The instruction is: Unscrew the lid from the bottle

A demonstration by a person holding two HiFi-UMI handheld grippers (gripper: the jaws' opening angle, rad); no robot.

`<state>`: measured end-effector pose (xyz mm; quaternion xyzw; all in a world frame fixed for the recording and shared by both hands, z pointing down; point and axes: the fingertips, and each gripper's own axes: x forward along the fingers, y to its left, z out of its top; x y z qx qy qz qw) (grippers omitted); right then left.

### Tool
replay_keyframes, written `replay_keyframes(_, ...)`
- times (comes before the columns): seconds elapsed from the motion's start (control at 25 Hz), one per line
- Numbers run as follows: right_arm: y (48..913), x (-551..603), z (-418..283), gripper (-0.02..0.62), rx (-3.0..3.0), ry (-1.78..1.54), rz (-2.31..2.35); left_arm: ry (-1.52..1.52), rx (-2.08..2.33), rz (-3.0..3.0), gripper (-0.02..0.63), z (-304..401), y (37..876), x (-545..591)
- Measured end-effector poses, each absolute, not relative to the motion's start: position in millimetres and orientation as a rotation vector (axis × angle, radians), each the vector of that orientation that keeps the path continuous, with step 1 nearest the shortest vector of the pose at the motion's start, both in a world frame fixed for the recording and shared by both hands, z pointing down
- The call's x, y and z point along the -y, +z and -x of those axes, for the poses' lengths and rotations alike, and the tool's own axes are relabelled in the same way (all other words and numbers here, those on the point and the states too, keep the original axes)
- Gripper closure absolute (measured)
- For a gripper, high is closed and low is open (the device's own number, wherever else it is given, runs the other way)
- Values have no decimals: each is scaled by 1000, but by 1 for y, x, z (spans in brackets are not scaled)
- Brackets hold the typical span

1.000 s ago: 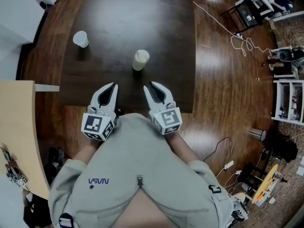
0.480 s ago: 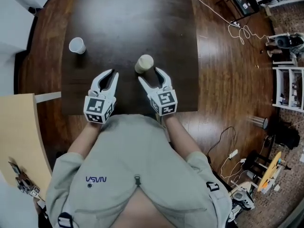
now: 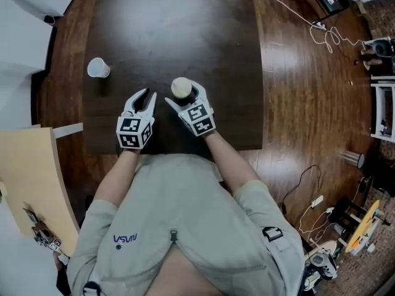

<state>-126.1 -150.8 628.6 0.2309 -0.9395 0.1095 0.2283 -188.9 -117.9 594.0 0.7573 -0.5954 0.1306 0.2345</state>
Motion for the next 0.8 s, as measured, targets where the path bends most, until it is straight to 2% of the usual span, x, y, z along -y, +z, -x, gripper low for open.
replay_keyframes(0.36, 642, 150, 139, 222, 2589, 254, -619, 383, 1608, -2011, 529, 190, 609, 115)
replay_keyframes(0.48, 642, 151, 139, 274, 2576, 218, -607, 372, 1602, -2011, 529, 191, 605, 115)
replay_keyframes(0.8, 640, 136, 141, 287, 2569, 305, -455, 255, 1535, -2104, 522, 190, 564, 126)
